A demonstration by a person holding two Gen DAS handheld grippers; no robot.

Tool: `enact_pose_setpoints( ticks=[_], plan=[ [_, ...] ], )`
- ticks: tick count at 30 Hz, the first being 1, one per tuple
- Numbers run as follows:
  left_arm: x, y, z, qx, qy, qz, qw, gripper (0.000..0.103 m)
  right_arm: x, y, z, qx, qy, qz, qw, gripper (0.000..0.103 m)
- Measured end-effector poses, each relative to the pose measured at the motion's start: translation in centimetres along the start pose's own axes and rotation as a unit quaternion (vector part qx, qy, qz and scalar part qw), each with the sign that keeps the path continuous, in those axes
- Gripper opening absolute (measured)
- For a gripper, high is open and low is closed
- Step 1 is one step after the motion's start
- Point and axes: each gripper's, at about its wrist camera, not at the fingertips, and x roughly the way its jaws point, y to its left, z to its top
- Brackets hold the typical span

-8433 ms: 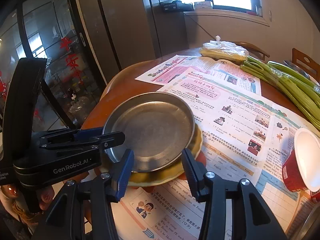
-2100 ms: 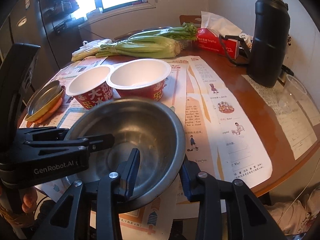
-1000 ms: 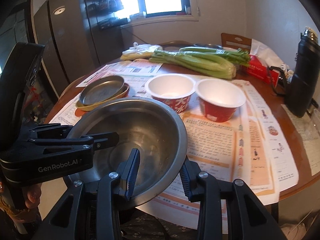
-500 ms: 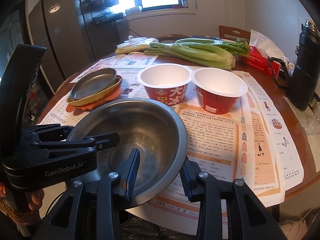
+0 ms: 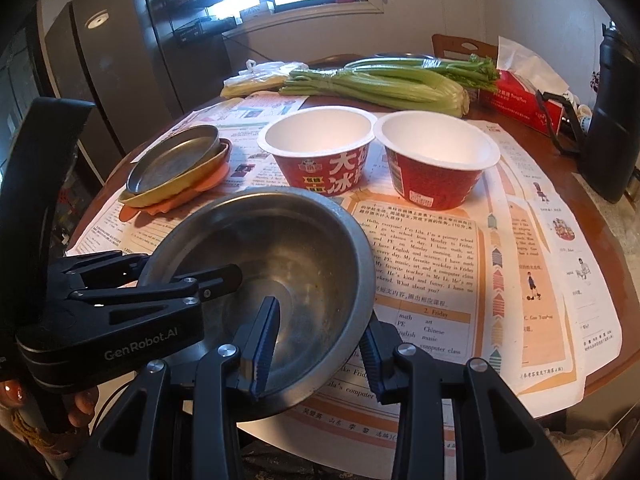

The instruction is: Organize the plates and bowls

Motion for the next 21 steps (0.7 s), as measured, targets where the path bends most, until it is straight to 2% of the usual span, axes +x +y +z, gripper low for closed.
enact_pose_setpoints(
  ticks=[10,14,21],
  plan=[
    [-0.5,0.3,-0.3,-0.006,-0.001,-0.013,0.9999,0.045,-0.1,-0.7,0.2,0.026,0.008,0.024,0.999,0.039],
    [-1.2,0.7,-0.3,-0.012,-0.006,-0.016,0.9998,0.045,-0.9,-1.2,0.5,0.036,-0.004,0.013,0.999,0.039],
    [-3.3,1.1,0.1,-0.012,-0.024,-0.022,0.9994,0.045,-2.3,-1.9,1.1,0.056,-0.026,0.03,0.998,0.039]
  ],
)
